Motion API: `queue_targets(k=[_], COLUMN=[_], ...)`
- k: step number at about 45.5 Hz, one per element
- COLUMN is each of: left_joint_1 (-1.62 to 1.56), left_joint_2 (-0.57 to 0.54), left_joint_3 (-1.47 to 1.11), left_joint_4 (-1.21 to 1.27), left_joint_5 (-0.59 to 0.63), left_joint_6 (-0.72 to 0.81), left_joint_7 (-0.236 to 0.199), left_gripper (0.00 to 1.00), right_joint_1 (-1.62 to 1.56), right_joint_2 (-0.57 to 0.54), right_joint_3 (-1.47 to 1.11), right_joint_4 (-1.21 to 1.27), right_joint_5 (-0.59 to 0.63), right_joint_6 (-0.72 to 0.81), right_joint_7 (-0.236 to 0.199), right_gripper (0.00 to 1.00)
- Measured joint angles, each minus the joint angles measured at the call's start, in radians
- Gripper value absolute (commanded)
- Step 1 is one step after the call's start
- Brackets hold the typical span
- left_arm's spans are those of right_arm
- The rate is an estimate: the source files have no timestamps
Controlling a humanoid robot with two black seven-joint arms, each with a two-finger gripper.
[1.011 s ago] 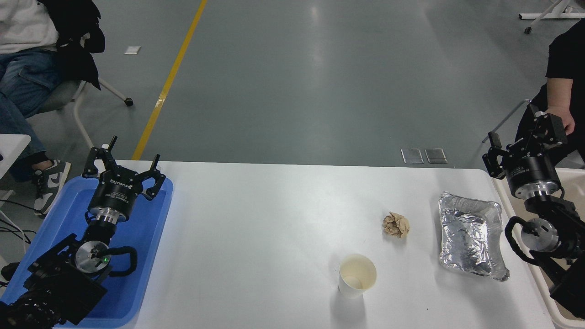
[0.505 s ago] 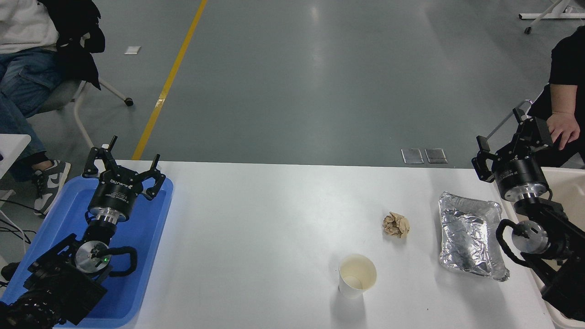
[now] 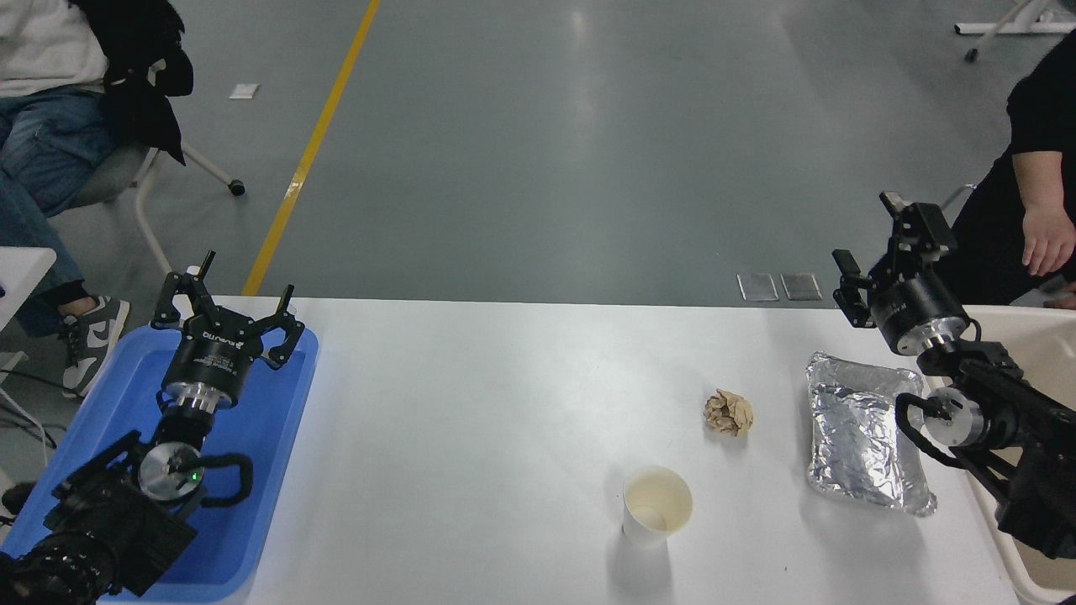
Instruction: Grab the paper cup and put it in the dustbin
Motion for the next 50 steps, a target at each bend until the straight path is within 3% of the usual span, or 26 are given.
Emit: queue_targets(k=[6, 13, 20, 30, 50], left_joint_1=[0.000, 0.000, 0.000, 0.000, 0.000], left_joint_2=[-0.001, -0.001, -0.001, -0.001, -0.001], left_joint_3=[0.000, 0.000, 0.001, 0.000, 0.000], left_joint_4=[0.000, -0.001, -0.001, -0.001, 0.000], left_joint_5=[0.000, 0.000, 0.000, 0.000, 0.000], left_joint_6=[0.000, 0.000, -0.001, -0.001, -0.001], left_joint_7=[0.000, 0.000, 0.000, 0.000, 0.000], left_gripper=[1.00, 1.00, 1.00, 1.00, 1.00], right_joint_1=[0.182, 0.418, 0.602, 0.816, 1.130], right_joint_2=[-0.007, 0.028, 0.077, 0.116, 0.115], right_joint_3=[-0.315, -0.719, -0.997, -1.192, -1.319], right_joint_4=[-0.005, -0.007, 0.010, 0.113, 0.552], right_joint_5=[0.066, 0.126, 0.139, 0.044, -0.225], right_joint_6=[-0.015, -0.021, 0.002, 0.135, 0.342], right_joint_7=[-0.108, -0.309, -0.445, -0.527, -0.566], right_gripper=[1.00, 1.00, 1.00, 1.00, 1.00])
